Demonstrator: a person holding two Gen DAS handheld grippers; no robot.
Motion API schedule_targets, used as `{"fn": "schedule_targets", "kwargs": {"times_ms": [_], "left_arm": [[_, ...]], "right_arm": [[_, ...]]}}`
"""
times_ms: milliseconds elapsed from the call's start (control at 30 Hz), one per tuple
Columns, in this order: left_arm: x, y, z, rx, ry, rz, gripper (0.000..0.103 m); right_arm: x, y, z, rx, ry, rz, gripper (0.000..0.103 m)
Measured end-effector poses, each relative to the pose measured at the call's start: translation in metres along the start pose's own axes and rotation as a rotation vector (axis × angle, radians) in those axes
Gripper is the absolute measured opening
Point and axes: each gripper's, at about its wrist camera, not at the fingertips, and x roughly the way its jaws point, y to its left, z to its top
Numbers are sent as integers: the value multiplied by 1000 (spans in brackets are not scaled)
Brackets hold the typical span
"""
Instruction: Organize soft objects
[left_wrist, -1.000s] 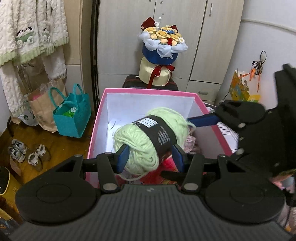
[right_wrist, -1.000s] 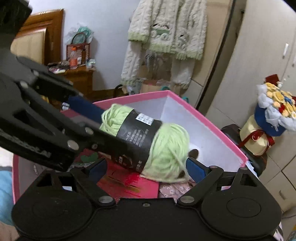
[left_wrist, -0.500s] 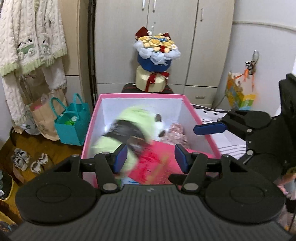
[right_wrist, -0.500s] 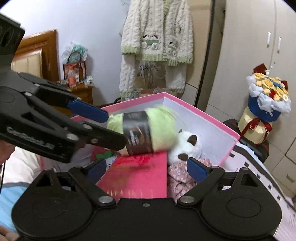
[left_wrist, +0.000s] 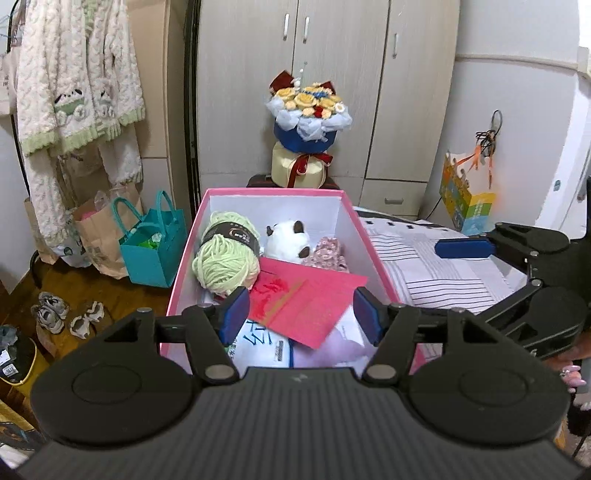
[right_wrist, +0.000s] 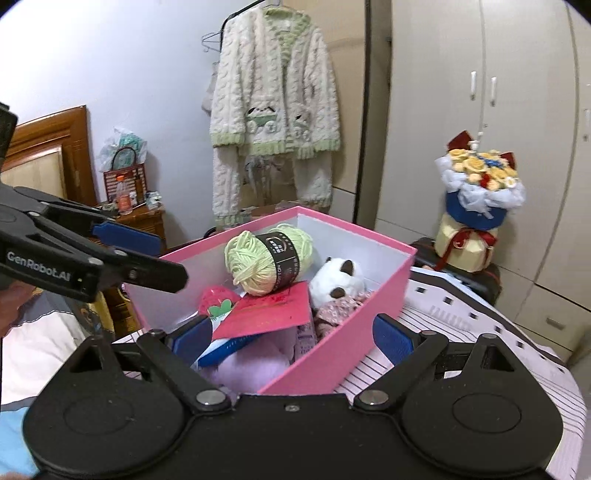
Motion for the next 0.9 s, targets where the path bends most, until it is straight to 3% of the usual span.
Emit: {"fn": "schedule_targets", "kwargs": {"times_ms": [200, 467, 767, 900], "left_arm": [[-40, -18, -8, 28, -46, -12, 70], [-77, -42, -22, 70, -105, -38, 89], [-78, -59, -52, 48, -125, -78, 95], [-77, -65, -60, 34, -145, -73, 103]], "right_arm": [[-47, 10, -7, 21, -32, -73, 99], [-100, 22, -24, 44, -69, -164, 101], [-138, 27, -59, 136, -132, -297, 102], [-150, 27, -71, 193, -155, -380, 103]]}}
